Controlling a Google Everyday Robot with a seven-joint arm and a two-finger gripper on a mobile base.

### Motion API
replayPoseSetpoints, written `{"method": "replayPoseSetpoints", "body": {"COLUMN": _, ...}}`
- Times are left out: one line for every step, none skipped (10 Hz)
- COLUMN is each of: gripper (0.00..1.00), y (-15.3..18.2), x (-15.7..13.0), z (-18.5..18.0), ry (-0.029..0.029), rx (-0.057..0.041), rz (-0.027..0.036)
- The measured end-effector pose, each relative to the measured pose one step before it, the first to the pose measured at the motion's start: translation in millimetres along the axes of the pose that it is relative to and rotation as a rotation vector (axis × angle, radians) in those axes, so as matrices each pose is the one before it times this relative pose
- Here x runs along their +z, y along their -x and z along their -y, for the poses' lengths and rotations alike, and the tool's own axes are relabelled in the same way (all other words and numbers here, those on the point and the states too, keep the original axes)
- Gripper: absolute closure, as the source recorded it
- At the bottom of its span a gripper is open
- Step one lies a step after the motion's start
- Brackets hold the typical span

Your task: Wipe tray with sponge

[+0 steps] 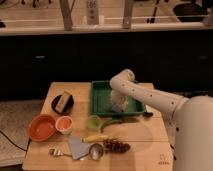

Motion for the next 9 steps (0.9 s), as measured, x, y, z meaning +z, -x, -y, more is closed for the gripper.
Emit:
{"method": "replayPoseSetpoints", "body": {"gripper": 0.97, "y": -14.24, "x": 2.77, "z": 5.68, "ry": -0.00014, "rx": 0.01329, "rz": -0.01025}}
{"method": "replayPoseSetpoints", "body": {"gripper": 0.97, "y": -14.28, "x": 3.32, "z": 8.92, "ry": 0.00051, "rx": 0.00747, "rz": -0.01151}}
{"method": "replayPoseSetpoints", "body": {"gripper": 0.97, "y": -13.59, "x": 5.3, "z": 12.72, "ry": 0.00009, "rx": 0.00529, "rz": -0.01086}}
{"method": "replayPoseSetpoints", "body": {"gripper": 0.97, "y": -10.68, "x": 6.02, "z": 11.04, "ry": 0.00491, "rx": 0.00199, "rz": -0.01015}}
{"method": "replayPoseSetpoints", "body": {"gripper": 0.97, "y": -4.99, "x": 3.99, "z": 10.51, "ry": -0.00319, "rx": -0.00021, "rz": -0.00466}}
{"method": "replayPoseSetpoints", "body": {"gripper": 0.97, "y": 0.26, "x": 2.41, "z": 9.86, "ry": -0.00331, "rx": -0.01219, "rz": 0.00217}}
{"method": "replayPoseSetpoints", "body": {"gripper": 0.97, "y": 5.09, "x": 0.6, "z": 8.55, "ry": -0.00534, "rx": -0.02311, "rz": 0.00849}}
{"method": "replayPoseSetpoints", "body": {"gripper": 0.97, "y": 11.84, "x": 1.25, "z": 9.86, "ry": -0.00723, "rx": -0.03943, "rz": 0.01381}}
{"method": "replayPoseSetpoints", "body": {"gripper": 0.97, "y": 11.18, "x": 0.01, "z": 5.71, "ry": -0.00755, "rx": -0.02822, "rz": 0.01075}}
